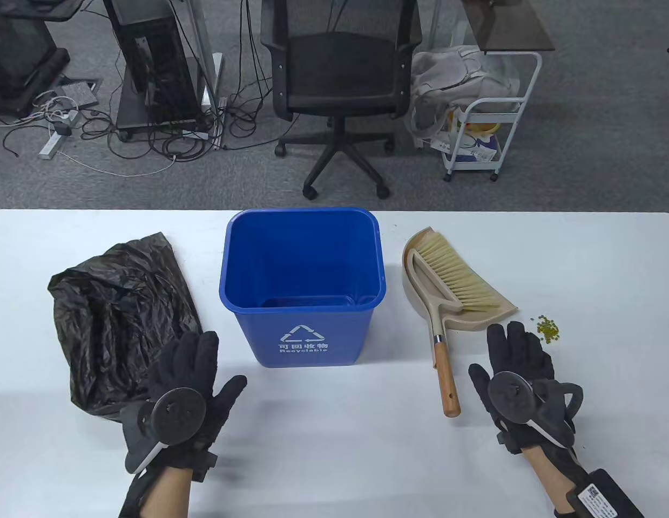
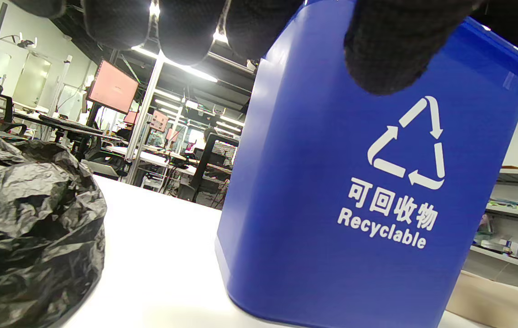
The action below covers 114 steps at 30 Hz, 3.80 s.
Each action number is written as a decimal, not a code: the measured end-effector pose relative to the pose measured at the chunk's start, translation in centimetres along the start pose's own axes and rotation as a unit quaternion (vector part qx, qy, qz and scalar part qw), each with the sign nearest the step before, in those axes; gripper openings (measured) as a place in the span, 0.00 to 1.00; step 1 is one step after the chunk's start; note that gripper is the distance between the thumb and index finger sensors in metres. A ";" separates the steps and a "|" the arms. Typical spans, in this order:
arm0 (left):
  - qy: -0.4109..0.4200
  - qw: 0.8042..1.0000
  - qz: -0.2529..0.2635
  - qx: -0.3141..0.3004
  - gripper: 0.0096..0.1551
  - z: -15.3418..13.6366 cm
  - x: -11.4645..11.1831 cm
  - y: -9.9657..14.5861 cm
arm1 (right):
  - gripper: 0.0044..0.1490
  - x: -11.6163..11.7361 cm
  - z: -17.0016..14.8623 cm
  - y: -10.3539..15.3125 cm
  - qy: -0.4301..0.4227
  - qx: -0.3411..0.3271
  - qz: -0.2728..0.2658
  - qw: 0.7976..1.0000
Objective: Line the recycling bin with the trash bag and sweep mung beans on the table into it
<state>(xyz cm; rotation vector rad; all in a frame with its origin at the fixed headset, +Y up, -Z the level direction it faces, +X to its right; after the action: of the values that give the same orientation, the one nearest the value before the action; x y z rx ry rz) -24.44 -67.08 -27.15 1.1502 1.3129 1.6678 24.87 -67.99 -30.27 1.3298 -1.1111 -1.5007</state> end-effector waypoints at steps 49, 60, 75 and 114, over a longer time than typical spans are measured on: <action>-0.296 0.943 -0.151 -0.013 0.20 -8.4 -1.5 -1.6 | 0.49 0.4 0.6 0.0 -0.013 -0.012 0.030 0.999; -0.246 0.942 -0.128 -0.187 0.20 4.2 -2.2 2.9 | 0.47 -0.5 4.6 0.1 -0.073 -0.057 0.045 0.995; -0.204 0.923 -0.099 -0.313 0.20 16.0 -5.3 4.9 | 0.44 0.5 15.9 -0.5 -0.154 -0.125 0.222 0.955; -0.177 0.953 -0.243 0.039 0.64 -1.3 -3.3 1.4 | 0.26 2.4 15.5 0.6 -0.006 -0.232 0.154 0.960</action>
<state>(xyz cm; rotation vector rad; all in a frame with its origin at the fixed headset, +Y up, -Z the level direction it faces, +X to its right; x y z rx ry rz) -24.54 -70.88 -26.61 1.0077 1.3038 1.0113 9.23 -69.07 -29.59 0.7863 -0.8541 -1.4208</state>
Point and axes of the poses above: the tracker on the back of each hand, its own z axis roughly to the thumb side, its own y axis roughly from the fingertips to the wrist, x = y × z, the point moved 4 cm from there along -y, roughly from the wrist to the fingertips, and after that the axes turned 4 degrees about x, right-handed, at the moved point
